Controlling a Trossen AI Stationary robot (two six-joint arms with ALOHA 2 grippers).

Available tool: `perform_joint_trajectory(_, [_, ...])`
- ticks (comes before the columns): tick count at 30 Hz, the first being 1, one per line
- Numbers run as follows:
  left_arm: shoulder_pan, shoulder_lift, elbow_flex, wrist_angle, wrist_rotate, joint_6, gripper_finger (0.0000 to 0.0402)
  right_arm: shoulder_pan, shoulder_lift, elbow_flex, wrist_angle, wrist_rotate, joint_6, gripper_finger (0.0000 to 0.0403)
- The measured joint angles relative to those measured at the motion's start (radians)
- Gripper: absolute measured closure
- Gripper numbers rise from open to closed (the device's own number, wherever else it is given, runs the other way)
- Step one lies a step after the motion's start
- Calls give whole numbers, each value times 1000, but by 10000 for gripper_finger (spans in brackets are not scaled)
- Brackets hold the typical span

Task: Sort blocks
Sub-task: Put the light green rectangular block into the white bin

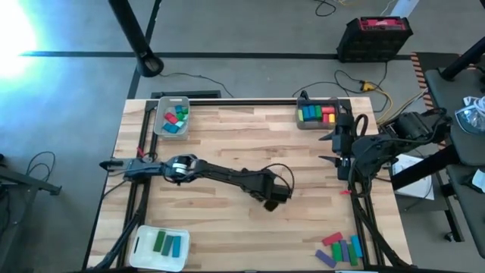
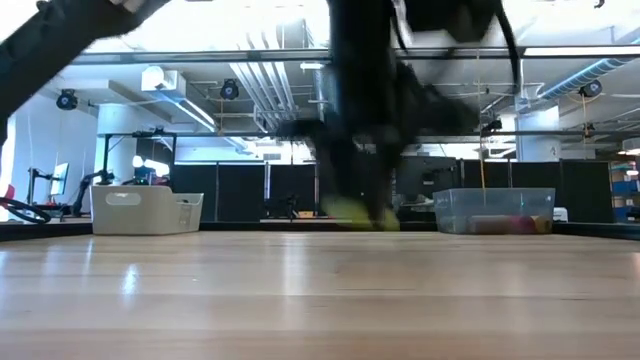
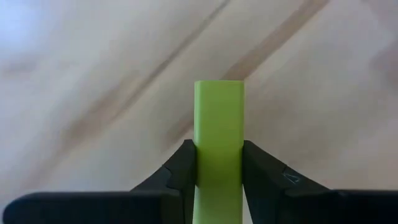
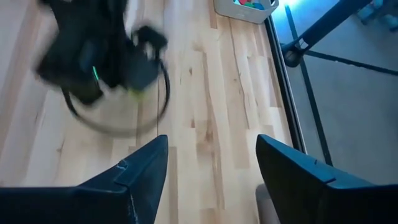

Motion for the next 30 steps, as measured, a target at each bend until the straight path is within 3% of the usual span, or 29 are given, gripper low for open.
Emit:
perform_joint_trajectory(5, [-44,-167,3,-239,-37,-2,323,0,1,-17,11,0,-19,176])
perform_joint_trajectory(13, [-169,-401,-129,-234,55,-192,323,0,-8,-73,235,0,-90,168])
perform_joint_trajectory(18, [-297,-535,-321,-219,196,-414,323,0,-11,-153,558,-2,-134,157])
perform_joint_trajectory(22, [-414,-657,-488,-144,289,-662,323,0,30,-189,704,-26,-40,152])
perform_joint_trajectory(26, [-521,-731,-608,-53,294,-916,323,0,105,-204,856,-29,7,153])
perform_joint_trajectory(30, [-594,-772,-661,4,296,-1068,323,0,187,-206,1043,9,-24,161])
